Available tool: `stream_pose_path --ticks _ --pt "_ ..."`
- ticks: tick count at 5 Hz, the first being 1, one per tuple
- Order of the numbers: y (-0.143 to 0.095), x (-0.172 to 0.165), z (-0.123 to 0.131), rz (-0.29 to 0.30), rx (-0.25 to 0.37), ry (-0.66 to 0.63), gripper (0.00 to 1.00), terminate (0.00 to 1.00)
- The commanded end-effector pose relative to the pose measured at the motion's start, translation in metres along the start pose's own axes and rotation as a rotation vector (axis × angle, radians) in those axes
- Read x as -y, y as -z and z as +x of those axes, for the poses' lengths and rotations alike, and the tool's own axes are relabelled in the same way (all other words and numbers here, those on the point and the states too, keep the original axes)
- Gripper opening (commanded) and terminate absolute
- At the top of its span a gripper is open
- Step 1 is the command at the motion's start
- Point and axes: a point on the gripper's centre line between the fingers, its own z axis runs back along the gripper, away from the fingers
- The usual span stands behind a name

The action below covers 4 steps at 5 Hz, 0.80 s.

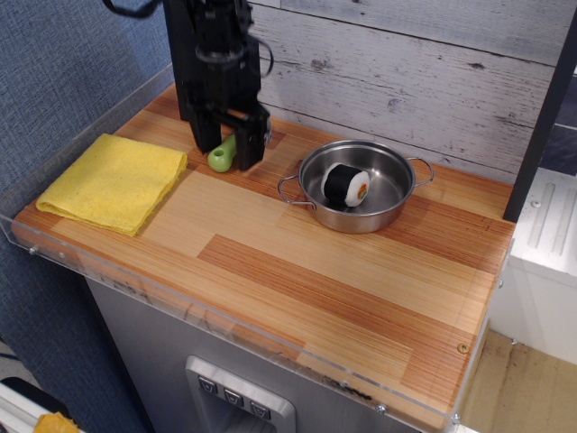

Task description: Place grater on the top edge

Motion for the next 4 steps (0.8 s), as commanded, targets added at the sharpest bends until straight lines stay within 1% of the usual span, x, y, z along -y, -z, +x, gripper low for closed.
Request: stream_pose_path --ticks 1,2,3,4 --pt "-0.102 0.015 -0.001 0.006 0.174 0.010 1.00 0.00" --pt "-0.125 0.052 -0.006 -0.060 0.180 0.035 1.00 0.00" --pt "-0.129 0.095 -0.017 -0.097 0.160 0.077 1.00 0.00" --pt "-0.130 0.122 -0.029 -0.056 0.130 0.091 1.00 0.00"
